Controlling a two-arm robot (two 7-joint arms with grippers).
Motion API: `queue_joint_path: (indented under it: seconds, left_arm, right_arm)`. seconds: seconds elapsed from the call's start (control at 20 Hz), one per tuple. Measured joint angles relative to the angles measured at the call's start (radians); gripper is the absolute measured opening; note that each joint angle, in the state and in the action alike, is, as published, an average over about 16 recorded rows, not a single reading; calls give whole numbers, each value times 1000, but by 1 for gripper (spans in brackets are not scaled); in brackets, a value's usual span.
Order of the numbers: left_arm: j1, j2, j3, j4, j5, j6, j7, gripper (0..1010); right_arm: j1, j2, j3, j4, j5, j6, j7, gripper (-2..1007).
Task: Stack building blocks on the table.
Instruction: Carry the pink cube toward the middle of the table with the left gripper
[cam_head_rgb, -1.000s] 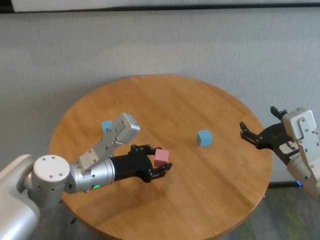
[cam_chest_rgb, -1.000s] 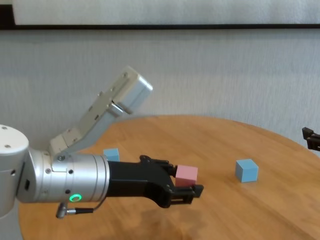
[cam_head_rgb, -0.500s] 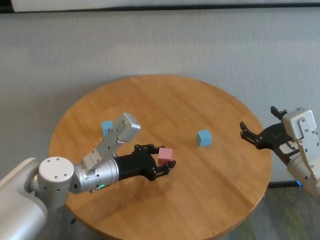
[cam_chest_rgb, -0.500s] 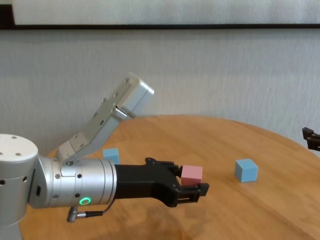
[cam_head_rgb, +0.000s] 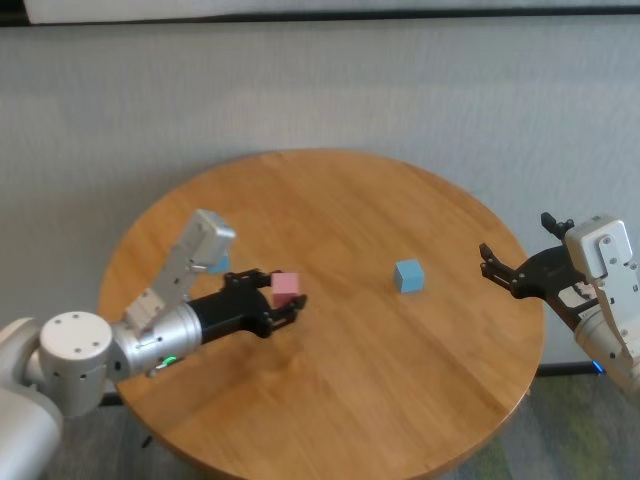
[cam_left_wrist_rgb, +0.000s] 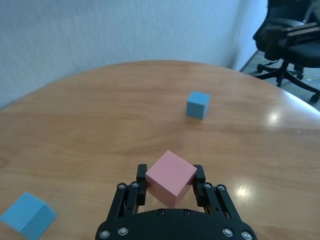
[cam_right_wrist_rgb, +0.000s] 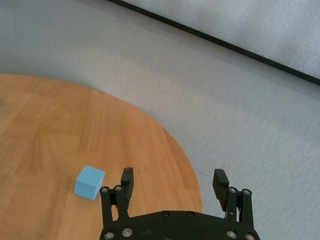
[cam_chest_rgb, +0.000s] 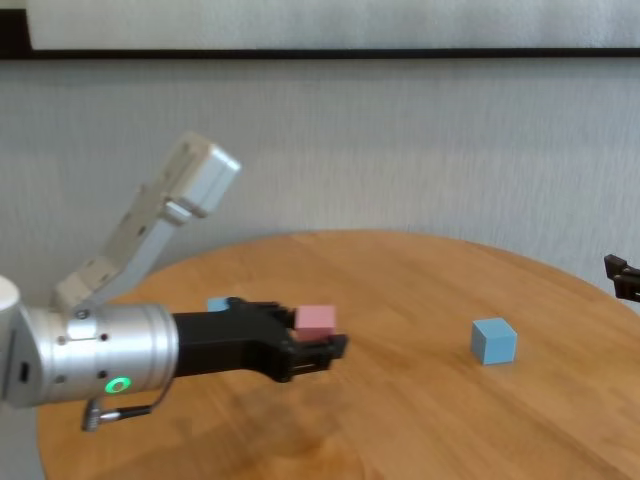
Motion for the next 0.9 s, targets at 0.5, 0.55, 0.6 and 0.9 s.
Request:
queue_joint_path:
  seconds: [0.5,0.55,0.6,0.9]
  left_arm:
    - [-16,-15,-10,77,14,-14,-17,561]
    - [-18,-18,-8,83,16,-14,-21,561]
    - [-20,-21,-6,87,18,-15,-25,561]
    - [-26,-34,7,97,26,-12,-42,561]
  right_arm:
    - [0,0,0,0,0,0,0,1000]
    - [0,0,0,0,0,0,0,1000]
    - [0,0,0,0,0,0,0,1000]
    - [0,0,0,0,0,0,0,1000]
